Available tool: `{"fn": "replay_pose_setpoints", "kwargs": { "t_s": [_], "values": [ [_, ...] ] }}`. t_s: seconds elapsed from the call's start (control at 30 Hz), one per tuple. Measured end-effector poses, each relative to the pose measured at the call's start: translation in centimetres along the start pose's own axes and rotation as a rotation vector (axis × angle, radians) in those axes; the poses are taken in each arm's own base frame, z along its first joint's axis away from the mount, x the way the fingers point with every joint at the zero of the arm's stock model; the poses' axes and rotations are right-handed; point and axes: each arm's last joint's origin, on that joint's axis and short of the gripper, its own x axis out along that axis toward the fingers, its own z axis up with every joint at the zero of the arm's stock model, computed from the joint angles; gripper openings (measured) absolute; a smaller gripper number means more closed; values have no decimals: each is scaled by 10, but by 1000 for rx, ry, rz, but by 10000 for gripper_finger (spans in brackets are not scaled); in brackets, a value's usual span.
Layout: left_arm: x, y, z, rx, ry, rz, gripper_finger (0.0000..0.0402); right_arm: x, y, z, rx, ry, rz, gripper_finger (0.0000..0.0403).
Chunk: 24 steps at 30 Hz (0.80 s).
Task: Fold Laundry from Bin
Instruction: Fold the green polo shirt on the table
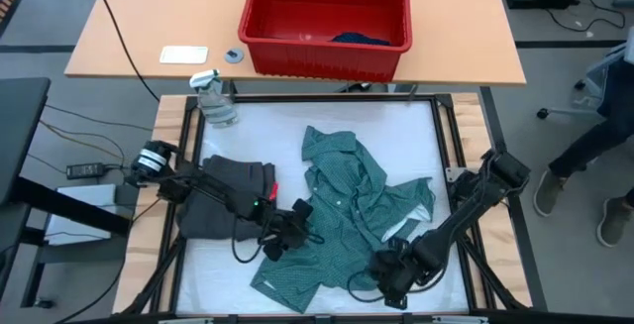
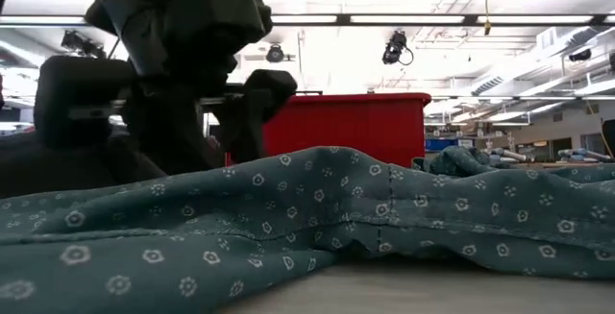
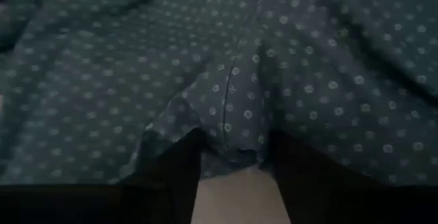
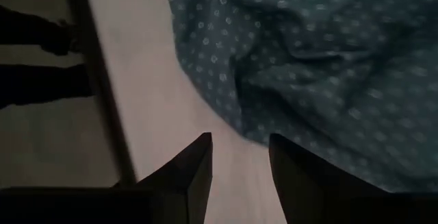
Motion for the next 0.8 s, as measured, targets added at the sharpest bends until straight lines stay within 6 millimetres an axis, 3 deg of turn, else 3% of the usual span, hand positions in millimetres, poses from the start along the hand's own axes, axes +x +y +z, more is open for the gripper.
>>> {"fn": "replay_pose_setpoints", "kwargs": {
  "t_s": [0.17,0.27,0.33,0.43,0.5,0.6,0.8],
  "values": [
    [1,-4,1,-36,-2,-15,115,29,1,-1,17,22,-46,152],
    [1,-4,0,-101,9,-19,75,34,0,0,71,16,-69,138],
    [0,-5,-1,-153,18,-22,42,35,-1,1,99,17,-75,111],
    [-4,-4,2,-232,57,-69,10,30,-1,1,136,24,-59,39],
    [-11,-2,10,-275,80,-81,9,21,-1,1,148,21,-38,14],
    [-30,3,30,-296,94,-86,5,-4,-1,-1,214,14,5,12],
    [-98,18,77,-278,78,-32,3,-67,-9,-13,354,21,87,5]
  ]
}}
